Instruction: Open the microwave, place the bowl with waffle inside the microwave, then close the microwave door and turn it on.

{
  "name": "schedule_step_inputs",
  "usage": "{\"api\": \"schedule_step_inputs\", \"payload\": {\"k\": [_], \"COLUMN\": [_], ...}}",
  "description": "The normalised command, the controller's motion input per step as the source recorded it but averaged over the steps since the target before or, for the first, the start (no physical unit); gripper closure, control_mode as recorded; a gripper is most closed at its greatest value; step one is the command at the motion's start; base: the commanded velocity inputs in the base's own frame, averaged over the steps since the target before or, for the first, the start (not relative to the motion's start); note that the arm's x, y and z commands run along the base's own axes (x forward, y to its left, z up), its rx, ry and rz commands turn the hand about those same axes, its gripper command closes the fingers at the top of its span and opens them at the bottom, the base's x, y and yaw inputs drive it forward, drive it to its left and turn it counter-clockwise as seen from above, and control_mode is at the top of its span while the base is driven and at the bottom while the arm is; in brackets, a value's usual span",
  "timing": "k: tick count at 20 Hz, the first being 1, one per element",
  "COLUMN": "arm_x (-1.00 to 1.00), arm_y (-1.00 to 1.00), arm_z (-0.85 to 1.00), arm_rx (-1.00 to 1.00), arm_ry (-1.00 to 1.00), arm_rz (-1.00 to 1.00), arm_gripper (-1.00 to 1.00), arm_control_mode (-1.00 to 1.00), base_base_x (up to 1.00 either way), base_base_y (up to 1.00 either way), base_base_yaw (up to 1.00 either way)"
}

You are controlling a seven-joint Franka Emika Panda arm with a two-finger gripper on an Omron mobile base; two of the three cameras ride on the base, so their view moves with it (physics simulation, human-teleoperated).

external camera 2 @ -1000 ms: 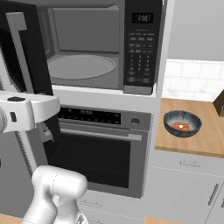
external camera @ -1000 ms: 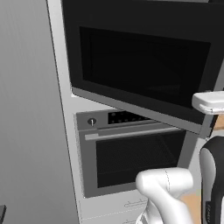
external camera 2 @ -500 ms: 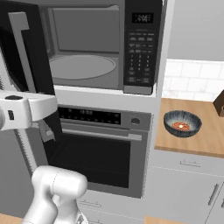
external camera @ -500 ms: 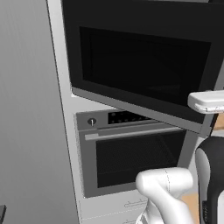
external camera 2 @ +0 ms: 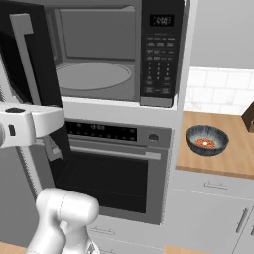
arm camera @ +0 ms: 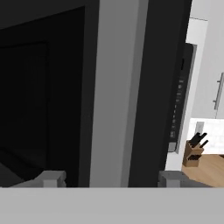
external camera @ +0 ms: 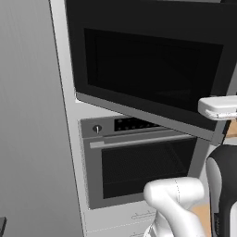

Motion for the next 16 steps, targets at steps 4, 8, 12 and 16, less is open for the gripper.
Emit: {"api": "schedule_step_inputs", "payload": {"k": [4, 8, 12, 16], "arm_x": [0.0, -0.27, -0.59, -0.26], "arm_y": [0.0, 0.01, 0.03, -0.01], "arm_z": [0.0, 0.0, 0.02, 0.19], "arm_rx": [0.0, 0.0, 0.0, 0.0], "arm_ry": [0.0, -0.07, -0.16, -0.06], "arm_rz": [0.0, 0.0, 0.0, 0.03], "arm_gripper": [-1.0, -1.0, -1.0, -1.0], "arm_control_mode": [-1.0, -1.0, -1.0, -1.0], "base_base_x": [0.0, 0.0, 0.0, 0.0], "base_base_y": [0.0, 0.0, 0.0, 0.0], "base_base_yaw": [0.0, 0.0, 0.0, 0.0]}}
